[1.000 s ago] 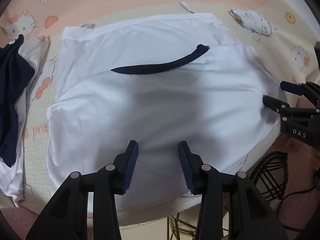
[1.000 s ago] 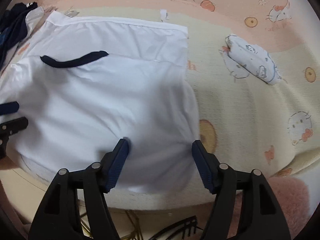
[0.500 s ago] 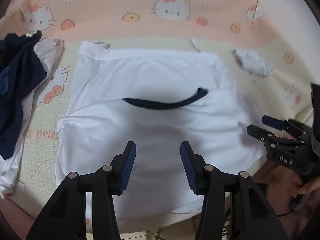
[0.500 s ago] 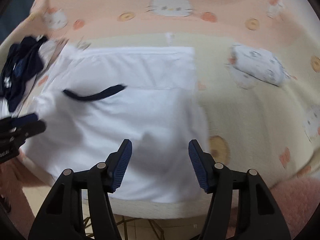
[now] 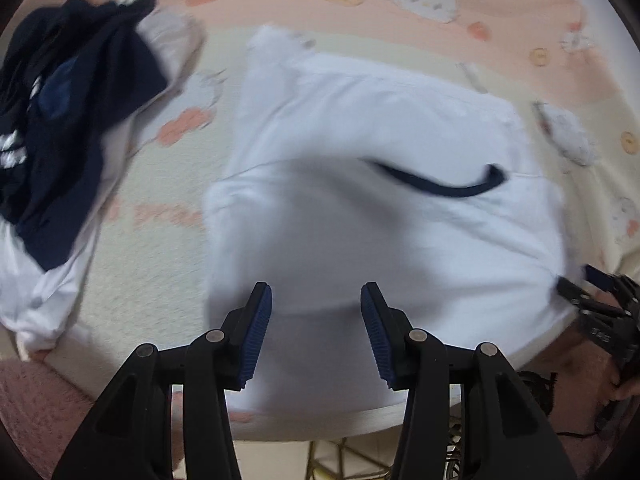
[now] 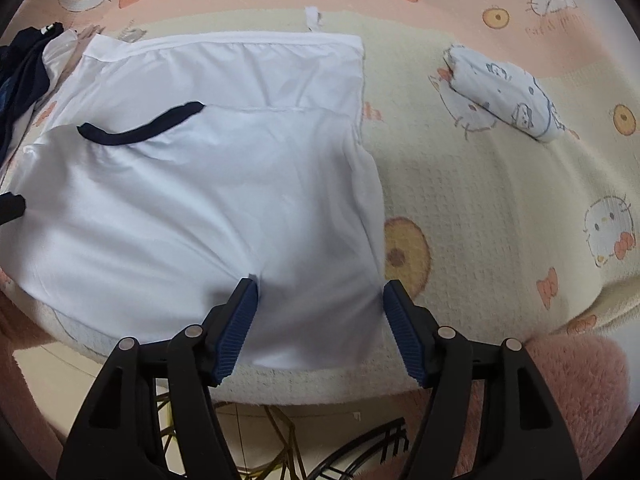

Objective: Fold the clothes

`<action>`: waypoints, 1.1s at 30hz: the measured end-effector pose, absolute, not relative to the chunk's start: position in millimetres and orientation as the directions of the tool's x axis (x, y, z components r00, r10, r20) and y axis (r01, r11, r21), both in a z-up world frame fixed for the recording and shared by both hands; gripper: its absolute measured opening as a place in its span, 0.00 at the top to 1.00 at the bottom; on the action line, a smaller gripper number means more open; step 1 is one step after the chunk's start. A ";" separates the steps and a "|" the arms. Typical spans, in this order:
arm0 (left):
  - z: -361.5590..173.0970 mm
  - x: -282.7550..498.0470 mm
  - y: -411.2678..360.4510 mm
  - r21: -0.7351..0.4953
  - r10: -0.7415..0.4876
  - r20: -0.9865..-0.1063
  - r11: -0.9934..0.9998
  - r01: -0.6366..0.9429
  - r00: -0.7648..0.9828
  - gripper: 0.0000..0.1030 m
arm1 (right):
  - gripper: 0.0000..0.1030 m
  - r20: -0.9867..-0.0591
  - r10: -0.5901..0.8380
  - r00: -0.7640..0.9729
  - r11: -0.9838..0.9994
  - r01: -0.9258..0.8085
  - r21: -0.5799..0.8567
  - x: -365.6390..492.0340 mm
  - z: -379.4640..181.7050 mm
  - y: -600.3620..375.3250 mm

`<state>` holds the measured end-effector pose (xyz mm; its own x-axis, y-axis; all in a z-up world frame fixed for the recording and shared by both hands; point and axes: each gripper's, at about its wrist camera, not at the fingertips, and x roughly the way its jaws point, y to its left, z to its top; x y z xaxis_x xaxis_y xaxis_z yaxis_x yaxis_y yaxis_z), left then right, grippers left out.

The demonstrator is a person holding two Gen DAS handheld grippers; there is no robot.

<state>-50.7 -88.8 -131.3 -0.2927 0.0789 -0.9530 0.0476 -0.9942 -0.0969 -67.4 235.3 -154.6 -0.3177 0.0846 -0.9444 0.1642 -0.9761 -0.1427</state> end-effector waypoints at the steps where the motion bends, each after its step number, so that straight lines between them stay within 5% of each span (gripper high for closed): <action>1: -134.2 -51.9 -93.7 -0.100 0.078 -0.958 -0.993 0.067 -0.278 0.53 | 0.35 -0.947 0.085 -0.311 -0.978 0.157 -0.139 -65.6 -155.0 236.0; 9: -112.5 -51.0 -81.6 -0.157 0.145 -0.913 -0.988 0.001 -0.380 0.52 | 0.38 -0.921 -0.034 -0.387 -0.992 0.127 -0.016 -65.9 -133.2 244.4; 13: -132.0 -57.6 -73.6 -0.085 0.083 -0.951 -0.996 -0.008 -0.299 0.52 | 0.38 -0.937 0.038 -0.349 -0.984 0.150 -0.096 -66.6 -143.3 236.0; 21: -100.2 -109.1 -134.2 -0.236 0.183 -0.889 -0.969 0.076 -0.420 0.51 | 0.38 -0.935 -0.068 -0.347 -0.997 0.041 0.058 -75.7 -126.8 265.6; 33: -147.0 -233.3 -173.6 -0.303 0.254 -0.866 -0.952 0.048 -0.430 0.53 | 0.38 -0.913 -0.061 -0.403 -0.991 0.130 0.009 -215.7 -104.1 257.8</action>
